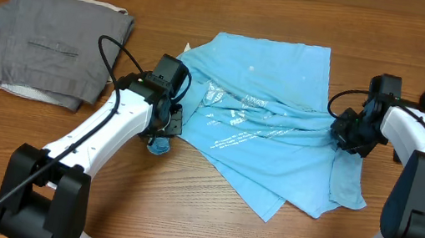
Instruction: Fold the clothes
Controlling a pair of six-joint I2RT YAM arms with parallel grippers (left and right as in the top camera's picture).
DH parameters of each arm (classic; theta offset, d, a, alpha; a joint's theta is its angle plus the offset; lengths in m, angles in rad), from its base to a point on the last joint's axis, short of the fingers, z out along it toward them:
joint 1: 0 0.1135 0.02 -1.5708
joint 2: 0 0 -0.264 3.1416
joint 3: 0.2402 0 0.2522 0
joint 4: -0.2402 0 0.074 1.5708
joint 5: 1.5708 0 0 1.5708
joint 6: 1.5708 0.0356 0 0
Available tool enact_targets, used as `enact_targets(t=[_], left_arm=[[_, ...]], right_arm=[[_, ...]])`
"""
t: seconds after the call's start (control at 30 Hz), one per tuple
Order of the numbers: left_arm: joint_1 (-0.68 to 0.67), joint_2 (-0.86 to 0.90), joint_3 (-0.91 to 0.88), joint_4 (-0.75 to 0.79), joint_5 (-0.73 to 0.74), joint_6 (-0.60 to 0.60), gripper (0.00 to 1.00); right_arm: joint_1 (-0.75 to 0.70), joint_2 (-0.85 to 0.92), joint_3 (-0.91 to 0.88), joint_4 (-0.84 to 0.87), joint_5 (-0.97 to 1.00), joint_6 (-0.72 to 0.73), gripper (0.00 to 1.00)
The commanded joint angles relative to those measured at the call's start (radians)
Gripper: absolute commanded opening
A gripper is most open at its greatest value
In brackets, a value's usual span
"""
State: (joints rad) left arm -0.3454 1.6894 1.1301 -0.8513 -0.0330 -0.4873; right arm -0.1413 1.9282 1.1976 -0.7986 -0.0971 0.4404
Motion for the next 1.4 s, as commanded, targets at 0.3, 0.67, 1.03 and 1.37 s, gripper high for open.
enact_targets(t=[0.3,0.67,1.03,1.37], left_arm=[[-0.002,-0.010,-0.007,0.001,0.007,0.009,0.05],[-0.002,-0.009,-0.012,-0.008,0.008,0.008,0.27],[-0.002,-0.010,-0.013,-0.008,0.008,0.001,0.04],[-0.002,-0.010,-0.013,-0.009,0.008,0.001,0.04]], right_arm=[[-0.010,0.086,-0.047,0.017,0.095,-0.006,0.35],[-0.010,0.086,-0.047,0.020,0.095,-0.006,0.38],[-0.013,0.084,0.037,-0.051,0.094,-0.006,0.23],[0.026,0.057,0.527,-0.686,-0.117,-0.175,0.35]])
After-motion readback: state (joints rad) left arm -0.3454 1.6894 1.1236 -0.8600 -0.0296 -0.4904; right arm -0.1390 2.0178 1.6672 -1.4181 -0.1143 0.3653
